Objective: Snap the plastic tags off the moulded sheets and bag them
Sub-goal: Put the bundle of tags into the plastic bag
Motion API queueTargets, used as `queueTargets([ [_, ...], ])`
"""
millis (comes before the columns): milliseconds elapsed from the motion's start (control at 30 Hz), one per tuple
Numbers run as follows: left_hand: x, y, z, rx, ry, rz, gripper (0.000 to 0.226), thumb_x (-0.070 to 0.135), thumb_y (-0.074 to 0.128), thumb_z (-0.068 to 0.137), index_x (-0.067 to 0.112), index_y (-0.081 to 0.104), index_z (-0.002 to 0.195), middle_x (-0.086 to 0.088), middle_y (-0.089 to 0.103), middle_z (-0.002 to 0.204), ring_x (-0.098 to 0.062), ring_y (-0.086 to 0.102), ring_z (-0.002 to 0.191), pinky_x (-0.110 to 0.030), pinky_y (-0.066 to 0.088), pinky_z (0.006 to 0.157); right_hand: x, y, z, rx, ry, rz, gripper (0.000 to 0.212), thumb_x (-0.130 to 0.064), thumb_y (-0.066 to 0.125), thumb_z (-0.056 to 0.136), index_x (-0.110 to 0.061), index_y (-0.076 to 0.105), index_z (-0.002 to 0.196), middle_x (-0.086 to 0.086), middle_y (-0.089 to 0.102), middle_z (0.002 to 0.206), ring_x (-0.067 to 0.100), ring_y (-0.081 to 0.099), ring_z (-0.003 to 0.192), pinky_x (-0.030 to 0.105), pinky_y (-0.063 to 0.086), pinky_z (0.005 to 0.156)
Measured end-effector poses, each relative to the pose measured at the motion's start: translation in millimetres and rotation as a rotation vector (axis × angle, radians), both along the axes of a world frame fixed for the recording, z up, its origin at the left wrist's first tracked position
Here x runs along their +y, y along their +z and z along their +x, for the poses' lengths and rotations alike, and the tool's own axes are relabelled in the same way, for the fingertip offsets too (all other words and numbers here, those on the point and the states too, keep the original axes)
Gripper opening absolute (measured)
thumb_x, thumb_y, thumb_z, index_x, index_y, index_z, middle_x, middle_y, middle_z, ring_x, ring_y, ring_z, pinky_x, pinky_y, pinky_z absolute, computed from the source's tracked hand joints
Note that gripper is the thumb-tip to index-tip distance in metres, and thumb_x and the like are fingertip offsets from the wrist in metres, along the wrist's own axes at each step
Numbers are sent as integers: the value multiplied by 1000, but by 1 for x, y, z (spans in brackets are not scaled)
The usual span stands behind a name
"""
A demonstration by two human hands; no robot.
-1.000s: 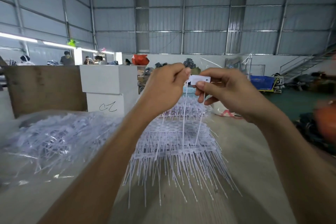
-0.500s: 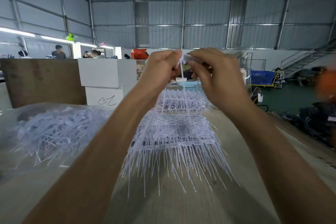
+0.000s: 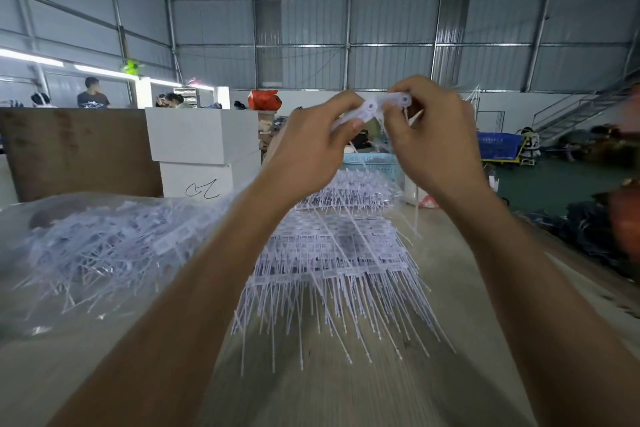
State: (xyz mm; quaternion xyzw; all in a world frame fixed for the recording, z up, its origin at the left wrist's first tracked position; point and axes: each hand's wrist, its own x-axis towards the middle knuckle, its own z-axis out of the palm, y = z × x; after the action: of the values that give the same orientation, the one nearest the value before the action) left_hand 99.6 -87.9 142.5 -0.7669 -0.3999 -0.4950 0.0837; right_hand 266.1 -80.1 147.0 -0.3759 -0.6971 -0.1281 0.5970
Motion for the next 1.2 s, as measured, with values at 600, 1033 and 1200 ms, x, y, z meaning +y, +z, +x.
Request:
queueTargets([
  [600, 8, -8, -10, 583, 395, 39, 25, 32, 44, 106, 24, 62, 89, 5, 67, 94, -22, 61, 92, -36, 50, 67, 33, -40, -11, 4, -28, -320, 6, -20, 63, 94, -17, 67, 91, -7, 56, 67, 23, 60, 67, 31, 46, 63],
  [1033, 11, -13, -5, 429, 102, -98, 37, 13, 41, 107, 24, 53, 141, 3, 58, 115, -18, 53, 104, -46, 48, 93, 45, -37, 50, 340, 504, -486, 28, -13, 48, 106, -33, 68, 112, -6, 63, 66, 11, 45, 52, 21, 38, 46],
  [1200, 14, -16, -8, 269, -29, -200, 12, 16, 48, 105, 23, 50, 115, -3, 66, 92, -20, 63, 84, -47, 55, 74, 32, -30, 34, 185, 492, -415, 42, -3, 42, 105, -28, 75, 112, -11, 61, 72, 26, 32, 62, 30, 25, 52],
])
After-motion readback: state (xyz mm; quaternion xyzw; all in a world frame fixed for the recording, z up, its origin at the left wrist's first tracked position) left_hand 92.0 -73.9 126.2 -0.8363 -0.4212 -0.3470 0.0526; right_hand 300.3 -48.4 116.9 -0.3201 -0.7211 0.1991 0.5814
